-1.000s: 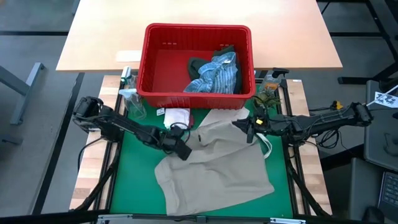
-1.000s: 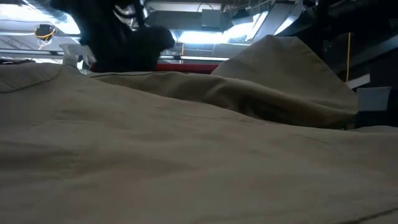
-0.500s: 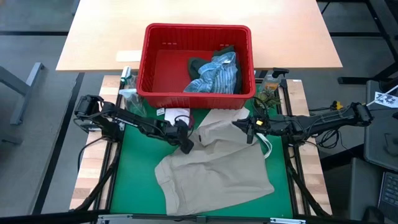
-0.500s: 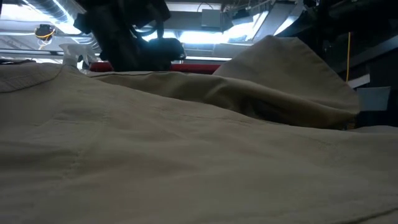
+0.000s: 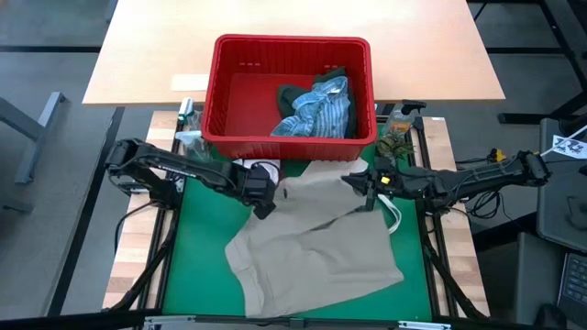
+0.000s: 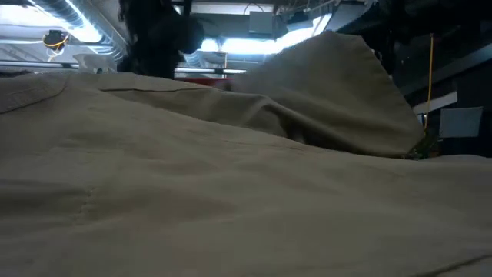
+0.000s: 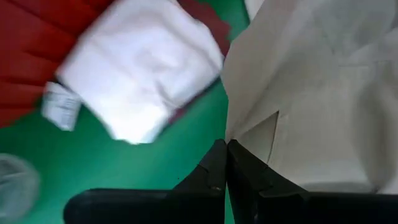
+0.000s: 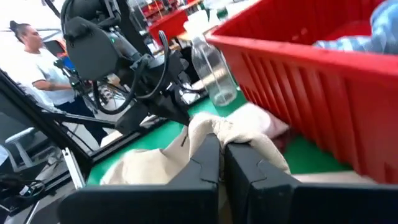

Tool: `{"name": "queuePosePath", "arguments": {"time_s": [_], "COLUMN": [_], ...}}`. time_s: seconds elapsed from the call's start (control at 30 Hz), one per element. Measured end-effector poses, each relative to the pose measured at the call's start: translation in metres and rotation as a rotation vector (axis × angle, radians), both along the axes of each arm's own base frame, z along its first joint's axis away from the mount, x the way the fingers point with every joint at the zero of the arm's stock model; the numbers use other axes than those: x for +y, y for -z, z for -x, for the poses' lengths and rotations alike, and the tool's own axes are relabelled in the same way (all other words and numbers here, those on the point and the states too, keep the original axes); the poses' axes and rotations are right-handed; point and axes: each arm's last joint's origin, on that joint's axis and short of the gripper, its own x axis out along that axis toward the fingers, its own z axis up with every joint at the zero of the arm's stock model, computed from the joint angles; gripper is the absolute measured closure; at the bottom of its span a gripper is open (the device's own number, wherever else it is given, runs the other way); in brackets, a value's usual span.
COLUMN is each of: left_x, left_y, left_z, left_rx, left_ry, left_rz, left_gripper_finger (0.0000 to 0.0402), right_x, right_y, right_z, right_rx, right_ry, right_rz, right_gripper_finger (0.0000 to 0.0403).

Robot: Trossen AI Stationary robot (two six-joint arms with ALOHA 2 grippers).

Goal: Fold Laundry from Bin
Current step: Fold the gray shorts

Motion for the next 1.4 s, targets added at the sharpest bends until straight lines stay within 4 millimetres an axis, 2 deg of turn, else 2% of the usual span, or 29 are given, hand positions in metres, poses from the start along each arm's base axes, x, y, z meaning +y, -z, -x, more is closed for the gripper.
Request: {"name": "queuePosePath", "arguments": {"time_s": [0.27, 0.37, 0.57, 0.73, 0.9, 1.13, 1.4], "left_x": [0.005, 0.006, 0.006, -0.002, -0.016, -0.044, -0.083], "left_y": [-0.044, -0.051, -0.052, -0.051, -0.051, -0.052, -0.059], "left_z": [0.006, 0.006, 0.005, 0.002, -0.002, 0.000, -0.008], "left_rx": [0.064, 0.046, 0.038, 0.005, -0.048, -0.082, -0.274], "left_ry": [-0.029, -0.040, -0.043, -0.015, 0.014, 0.104, 0.224], "left_rz": [-0.161, -0.206, -0.193, -0.119, -0.075, -0.050, 0.062], "left_gripper_finger": [0.0401, 0.0401, 0.0401, 0.0401, 0.0401, 0.0401, 0.0401], "right_x": [-0.003, -0.004, -0.004, 0.000, 0.004, 0.009, 0.019], "right_y": [-0.007, -0.008, -0.010, -0.012, -0.010, -0.005, -0.005], "right_z": [0.000, 0.001, 0.001, 0.004, 0.013, 0.026, 0.030], "right_rx": [-0.036, -0.038, -0.047, -0.058, -0.036, 0.043, 0.084], "right_ry": [0.107, 0.146, 0.129, -0.021, -0.174, -0.395, -0.670], "right_rz": [0.102, 0.126, 0.164, 0.151, 0.025, -0.153, -0.371], "right_gripper_finger": [0.0398, 0.0398, 0.0398, 0.0398, 0.0398, 0.0398, 0.0398]}}
